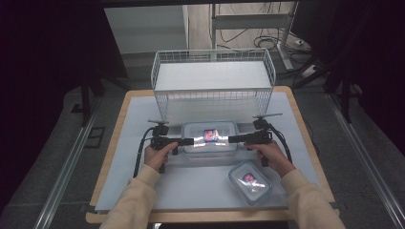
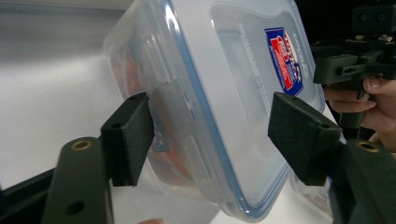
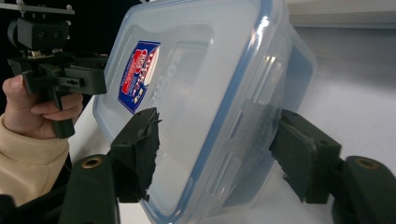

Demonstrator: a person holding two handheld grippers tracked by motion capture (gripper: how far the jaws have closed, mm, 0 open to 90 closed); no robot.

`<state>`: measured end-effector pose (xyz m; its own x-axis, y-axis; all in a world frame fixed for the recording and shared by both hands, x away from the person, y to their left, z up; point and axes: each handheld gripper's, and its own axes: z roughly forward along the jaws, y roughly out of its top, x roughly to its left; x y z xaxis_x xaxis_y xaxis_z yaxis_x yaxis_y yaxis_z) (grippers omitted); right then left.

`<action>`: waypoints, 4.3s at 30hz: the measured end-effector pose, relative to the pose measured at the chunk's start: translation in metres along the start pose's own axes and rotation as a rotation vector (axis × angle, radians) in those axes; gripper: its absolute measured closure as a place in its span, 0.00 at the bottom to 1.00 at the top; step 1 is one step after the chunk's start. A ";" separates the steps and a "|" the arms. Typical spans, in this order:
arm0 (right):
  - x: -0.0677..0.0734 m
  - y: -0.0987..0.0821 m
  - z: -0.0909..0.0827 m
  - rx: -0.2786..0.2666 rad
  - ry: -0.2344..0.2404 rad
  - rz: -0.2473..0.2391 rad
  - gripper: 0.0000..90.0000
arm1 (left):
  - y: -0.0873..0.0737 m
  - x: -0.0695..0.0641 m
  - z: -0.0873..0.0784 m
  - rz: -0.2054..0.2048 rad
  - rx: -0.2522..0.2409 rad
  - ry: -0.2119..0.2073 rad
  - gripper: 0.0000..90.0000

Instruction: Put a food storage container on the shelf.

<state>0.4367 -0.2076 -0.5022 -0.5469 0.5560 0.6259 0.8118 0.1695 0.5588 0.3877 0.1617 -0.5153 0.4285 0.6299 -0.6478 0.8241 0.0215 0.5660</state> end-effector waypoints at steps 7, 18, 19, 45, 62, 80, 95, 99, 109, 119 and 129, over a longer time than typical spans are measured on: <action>0.007 -0.005 -0.007 -0.010 -0.009 -0.030 0.44 | -0.007 -0.007 -0.007 0.029 -0.031 0.010 0.42; 0.012 -0.012 -0.015 -0.026 0.002 -0.057 0.52 | -0.015 -0.014 -0.014 0.074 -0.050 0.016 0.48; 0.012 -0.012 -0.015 -0.026 0.002 -0.057 0.52 | -0.016 -0.014 -0.014 0.076 -0.050 0.016 0.48; 0.019 -0.015 -0.023 -0.071 -0.002 -0.097 0.55 | -0.017 -0.023 -0.021 0.121 -0.092 0.018 0.53; 0.031 -0.010 -0.036 -0.107 -0.006 -0.157 0.55 | -0.013 -0.035 -0.030 0.167 -0.123 0.016 0.54; 0.045 -0.001 -0.046 -0.143 -0.015 -0.202 0.55 | -0.003 -0.046 -0.040 0.196 -0.155 0.006 0.54; 0.063 0.017 -0.064 -0.195 -0.010 -0.238 0.56 | 0.019 -0.065 -0.054 0.235 -0.188 0.009 0.54; 0.068 0.023 -0.070 -0.213 -0.012 -0.254 0.56 | 0.026 -0.071 -0.058 0.248 -0.199 0.008 0.54; 0.079 0.034 -0.081 -0.237 -0.017 -0.276 0.56 | 0.040 -0.083 -0.066 0.273 -0.218 0.009 0.54; 0.091 0.051 -0.090 -0.267 -0.017 -0.306 0.56 | 0.058 -0.095 -0.077 0.297 -0.240 0.010 0.54; 0.103 0.073 -0.099 -0.288 -0.019 -0.326 0.56 | 0.078 -0.103 -0.087 0.319 -0.259 0.012 0.54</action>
<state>0.4191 -0.2184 -0.3435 -0.7591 0.5267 0.3827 0.5054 0.1063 0.8563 0.3756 0.1661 -0.3607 0.6416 0.6457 -0.4140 0.5297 0.0173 0.8480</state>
